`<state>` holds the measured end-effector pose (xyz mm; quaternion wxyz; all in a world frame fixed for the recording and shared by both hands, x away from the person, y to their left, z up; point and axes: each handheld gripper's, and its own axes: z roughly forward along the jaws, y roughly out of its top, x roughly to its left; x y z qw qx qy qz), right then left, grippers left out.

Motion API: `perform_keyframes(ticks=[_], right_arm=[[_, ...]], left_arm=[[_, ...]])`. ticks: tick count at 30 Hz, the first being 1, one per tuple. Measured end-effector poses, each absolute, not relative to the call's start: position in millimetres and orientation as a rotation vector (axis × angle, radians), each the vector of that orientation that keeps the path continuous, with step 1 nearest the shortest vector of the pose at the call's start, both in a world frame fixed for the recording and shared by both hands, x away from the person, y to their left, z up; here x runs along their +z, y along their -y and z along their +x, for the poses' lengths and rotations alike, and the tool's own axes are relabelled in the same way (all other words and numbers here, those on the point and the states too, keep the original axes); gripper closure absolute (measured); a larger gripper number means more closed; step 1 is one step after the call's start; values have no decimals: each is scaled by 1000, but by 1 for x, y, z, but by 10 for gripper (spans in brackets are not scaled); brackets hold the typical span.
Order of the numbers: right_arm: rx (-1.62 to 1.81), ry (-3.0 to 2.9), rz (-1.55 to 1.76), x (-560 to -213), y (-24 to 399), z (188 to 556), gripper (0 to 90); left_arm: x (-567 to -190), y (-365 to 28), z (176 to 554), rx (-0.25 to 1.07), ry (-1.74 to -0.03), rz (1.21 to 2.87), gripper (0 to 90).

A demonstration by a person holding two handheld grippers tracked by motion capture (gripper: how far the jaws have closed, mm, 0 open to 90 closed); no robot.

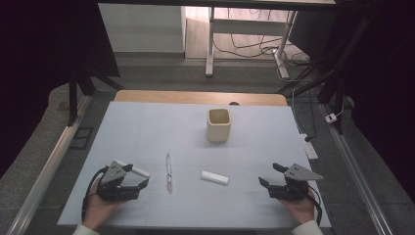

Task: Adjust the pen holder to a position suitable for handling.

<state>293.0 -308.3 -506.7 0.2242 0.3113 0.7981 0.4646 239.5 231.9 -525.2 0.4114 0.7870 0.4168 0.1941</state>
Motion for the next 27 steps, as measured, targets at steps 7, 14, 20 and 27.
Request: perform_keyframes(ticks=[7,14,20,27], right_arm=[[1273,-2211,860,-507,308,292,225],[1246,-2226,871,-509,307,294,225],[1248,-2219,879,-509,307,294,226],[1239,-2219,888,-509,306,296,229]], left_arm=[[-525,-230,238,492,-1041,1986,181],[-525,-230,239,490,-1044,1990,181],[-525,-230,239,492,-1043,1988,181],[-525,-231,239,492,-1042,1989,181]])
